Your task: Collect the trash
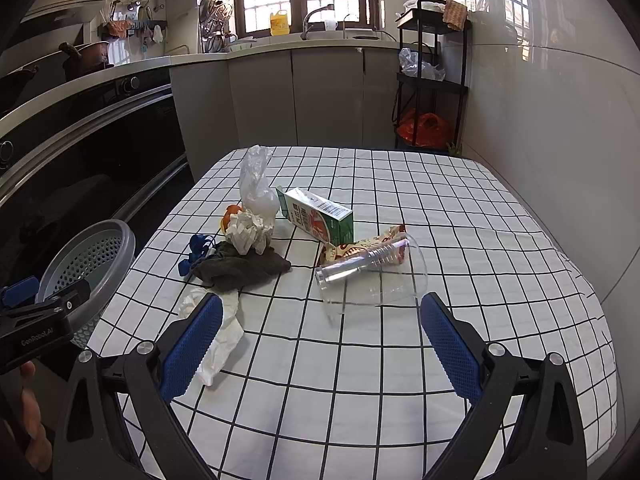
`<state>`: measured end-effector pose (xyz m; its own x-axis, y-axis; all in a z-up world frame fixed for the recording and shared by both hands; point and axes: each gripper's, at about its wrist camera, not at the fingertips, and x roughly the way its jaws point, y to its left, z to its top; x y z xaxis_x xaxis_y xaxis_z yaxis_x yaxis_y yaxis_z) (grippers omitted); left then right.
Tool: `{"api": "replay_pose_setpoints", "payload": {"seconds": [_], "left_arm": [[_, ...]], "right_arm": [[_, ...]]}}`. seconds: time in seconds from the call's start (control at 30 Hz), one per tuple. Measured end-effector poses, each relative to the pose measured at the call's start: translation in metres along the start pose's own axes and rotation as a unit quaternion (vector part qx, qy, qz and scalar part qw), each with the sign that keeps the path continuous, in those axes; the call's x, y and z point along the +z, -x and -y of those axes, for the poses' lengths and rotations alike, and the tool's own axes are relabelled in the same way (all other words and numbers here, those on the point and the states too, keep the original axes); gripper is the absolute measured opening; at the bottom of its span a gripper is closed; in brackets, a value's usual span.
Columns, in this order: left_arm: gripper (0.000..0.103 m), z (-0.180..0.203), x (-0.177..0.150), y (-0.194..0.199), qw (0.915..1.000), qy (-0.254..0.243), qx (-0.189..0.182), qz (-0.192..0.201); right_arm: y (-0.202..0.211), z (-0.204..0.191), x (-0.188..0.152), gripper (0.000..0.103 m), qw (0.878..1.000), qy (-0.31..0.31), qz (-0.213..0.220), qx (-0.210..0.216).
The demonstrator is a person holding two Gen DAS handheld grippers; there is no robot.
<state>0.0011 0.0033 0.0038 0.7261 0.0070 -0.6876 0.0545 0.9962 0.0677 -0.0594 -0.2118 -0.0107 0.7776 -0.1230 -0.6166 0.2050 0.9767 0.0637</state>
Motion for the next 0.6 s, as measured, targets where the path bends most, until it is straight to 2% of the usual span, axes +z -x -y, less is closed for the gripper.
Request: {"api": "replay_pose_setpoints", "payload": {"seconds": [0.6], "left_arm": [[0.097,-0.0072,0.0025,0.0087,0.9999,0.006,0.001,0.016]], "right_arm": [[-0.005,0.0043,-0.0003,0.095,1.0,-0.006,-0.005,-0.005]]}}
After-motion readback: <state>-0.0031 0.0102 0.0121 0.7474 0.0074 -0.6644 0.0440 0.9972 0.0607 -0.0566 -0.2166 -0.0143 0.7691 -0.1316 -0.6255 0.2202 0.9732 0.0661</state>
